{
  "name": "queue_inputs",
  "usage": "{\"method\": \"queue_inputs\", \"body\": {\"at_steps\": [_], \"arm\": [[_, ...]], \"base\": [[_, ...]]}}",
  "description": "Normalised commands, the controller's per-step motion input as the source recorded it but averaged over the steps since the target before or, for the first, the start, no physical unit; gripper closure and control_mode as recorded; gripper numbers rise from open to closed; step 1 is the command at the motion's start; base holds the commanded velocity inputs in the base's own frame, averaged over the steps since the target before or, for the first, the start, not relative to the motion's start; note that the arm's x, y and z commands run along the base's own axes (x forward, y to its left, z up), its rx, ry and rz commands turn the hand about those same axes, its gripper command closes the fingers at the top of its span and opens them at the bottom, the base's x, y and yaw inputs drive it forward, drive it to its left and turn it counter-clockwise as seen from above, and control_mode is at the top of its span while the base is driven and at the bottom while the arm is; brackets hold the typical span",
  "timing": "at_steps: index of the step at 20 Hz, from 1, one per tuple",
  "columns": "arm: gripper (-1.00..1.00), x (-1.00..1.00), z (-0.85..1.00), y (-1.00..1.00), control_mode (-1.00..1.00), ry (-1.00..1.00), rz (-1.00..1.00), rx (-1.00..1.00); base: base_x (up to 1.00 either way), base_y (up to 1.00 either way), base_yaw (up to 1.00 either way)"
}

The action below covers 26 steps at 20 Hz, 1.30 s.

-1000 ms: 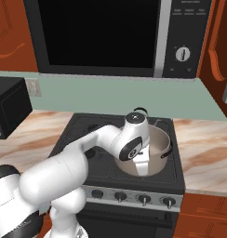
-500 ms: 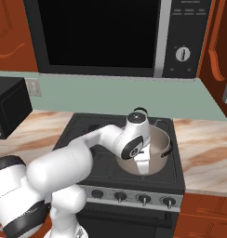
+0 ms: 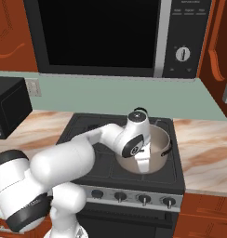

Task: Pick the kettle from the cabinet and place it on a stove burner. Then pick the pot from the counter and place it on another stove burner. Finally, turn both burners on.

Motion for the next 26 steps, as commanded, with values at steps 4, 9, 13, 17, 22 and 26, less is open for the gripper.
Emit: {"method": "queue_inputs", "body": {"at_steps": [4,9,13,17,22,26], "arm": [[-1.0,0.06,-0.05,-0.01,-1.0,0.0,0.0,0.0],[-1.0,0.06,-0.02,-0.03,-1.0,-0.01,0.0,0.0],[-1.0,0.01,0.01,-0.05,-1.0,-0.04,0.0,0.0],[-1.0,-0.01,0.16,0.0,-1.0,-0.04,0.0,0.0],[-1.0,-0.2,0.28,0.0,-1.0,-0.05,0.0,0.0],[-1.0,-0.31,0.2,0.0,-1.0,-0.03,0.0,0.0]], "base": [[0.0,0.0,0.0],[0.0,0.0,0.0],[0.0,0.0,0.0],[0.0,0.0,0.0],[0.0,0.0,0.0],[0.0,0.0,0.0]]}}
